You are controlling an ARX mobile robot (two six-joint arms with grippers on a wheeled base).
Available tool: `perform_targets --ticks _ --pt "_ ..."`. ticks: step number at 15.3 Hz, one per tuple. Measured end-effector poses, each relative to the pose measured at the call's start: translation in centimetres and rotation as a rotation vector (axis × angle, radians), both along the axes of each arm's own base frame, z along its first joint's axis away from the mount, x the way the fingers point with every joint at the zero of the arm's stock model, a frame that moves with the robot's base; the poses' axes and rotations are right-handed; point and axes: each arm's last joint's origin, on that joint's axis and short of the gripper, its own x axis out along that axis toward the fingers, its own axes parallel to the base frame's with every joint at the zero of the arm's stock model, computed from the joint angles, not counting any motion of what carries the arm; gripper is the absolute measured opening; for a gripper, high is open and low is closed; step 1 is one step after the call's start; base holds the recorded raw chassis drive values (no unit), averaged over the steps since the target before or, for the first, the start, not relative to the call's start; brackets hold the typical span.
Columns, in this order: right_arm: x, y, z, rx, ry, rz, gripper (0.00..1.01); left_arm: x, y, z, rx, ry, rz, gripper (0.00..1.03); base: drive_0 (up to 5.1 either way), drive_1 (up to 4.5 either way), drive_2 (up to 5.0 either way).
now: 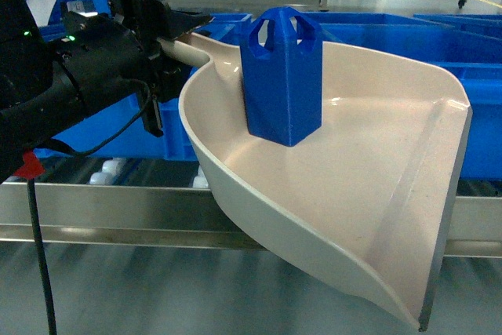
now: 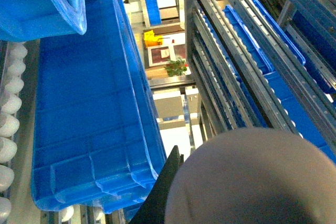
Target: Place part in tray to right shelf
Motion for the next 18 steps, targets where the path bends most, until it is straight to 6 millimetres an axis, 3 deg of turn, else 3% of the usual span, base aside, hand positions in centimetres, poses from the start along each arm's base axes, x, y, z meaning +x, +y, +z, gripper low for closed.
perform_targets --ticks 18 --pt "0.0 -0.01 0.0 0.0 0.0 0.0 0.98 0.0 0.0 0.0 0.0 0.0 0.0 0.12 0.0 0.0 0.0"
